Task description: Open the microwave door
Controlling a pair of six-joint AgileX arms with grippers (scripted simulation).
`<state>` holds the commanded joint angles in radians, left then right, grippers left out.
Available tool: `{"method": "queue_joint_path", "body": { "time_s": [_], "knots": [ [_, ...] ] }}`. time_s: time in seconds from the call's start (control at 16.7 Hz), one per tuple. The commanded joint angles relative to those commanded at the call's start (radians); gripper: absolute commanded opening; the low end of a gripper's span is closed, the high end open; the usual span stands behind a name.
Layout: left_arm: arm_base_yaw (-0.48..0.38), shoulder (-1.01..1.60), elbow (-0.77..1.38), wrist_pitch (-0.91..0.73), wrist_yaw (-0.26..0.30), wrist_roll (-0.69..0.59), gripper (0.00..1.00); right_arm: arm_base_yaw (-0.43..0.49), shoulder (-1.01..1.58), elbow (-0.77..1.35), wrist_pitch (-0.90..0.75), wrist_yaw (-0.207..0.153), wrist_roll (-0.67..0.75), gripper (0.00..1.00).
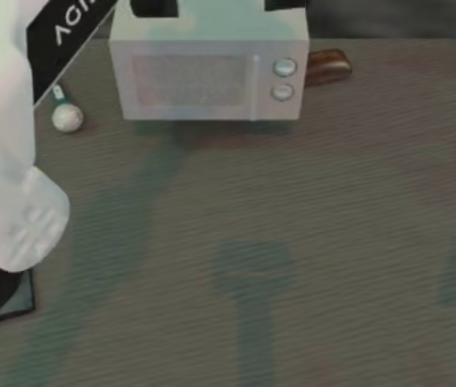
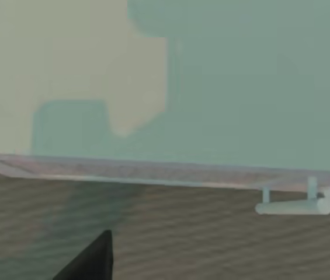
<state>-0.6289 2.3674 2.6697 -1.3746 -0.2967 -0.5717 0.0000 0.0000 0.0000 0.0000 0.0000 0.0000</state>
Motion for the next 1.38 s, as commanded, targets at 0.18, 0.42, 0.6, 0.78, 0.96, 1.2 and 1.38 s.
{"method": "queue_joint_path", "body": {
  "time_s": [0.18, 0.42, 0.6, 0.78, 0.96, 1.2, 1.38],
  "knots": [
    [-0.036, 0.133, 0.158, -0.074, -0.017, -0.031, 1.00, 0.000, 0.000, 0.000, 0.000, 0.000, 0.000, 1.00],
    [-0.053, 0.195, 0.233, -0.109, -0.025, -0.045, 1.00, 0.000, 0.000, 0.000, 0.000, 0.000, 0.000, 1.00],
    [-0.053, 0.195, 0.233, -0.109, -0.025, -0.045, 1.00, 0.000, 0.000, 0.000, 0.000, 0.000, 0.000, 1.00],
    [-0.046, 0.195, 0.214, -0.090, -0.022, -0.040, 1.00, 0.000, 0.000, 0.000, 0.000, 0.000, 0.000, 1.00],
    [-0.031, 0.193, 0.116, 0.011, -0.015, -0.024, 1.00, 0.000, 0.000, 0.000, 0.000, 0.000, 0.000, 1.00],
    [-0.007, 0.196, -0.038, 0.177, -0.005, -0.001, 1.00, 0.000, 0.000, 0.000, 0.000, 0.000, 0.000, 1.00],
    [-0.002, 0.197, -0.063, 0.203, -0.003, 0.003, 1.00, 0.000, 0.000, 0.000, 0.000, 0.000, 0.000, 1.00]
  ]
}}
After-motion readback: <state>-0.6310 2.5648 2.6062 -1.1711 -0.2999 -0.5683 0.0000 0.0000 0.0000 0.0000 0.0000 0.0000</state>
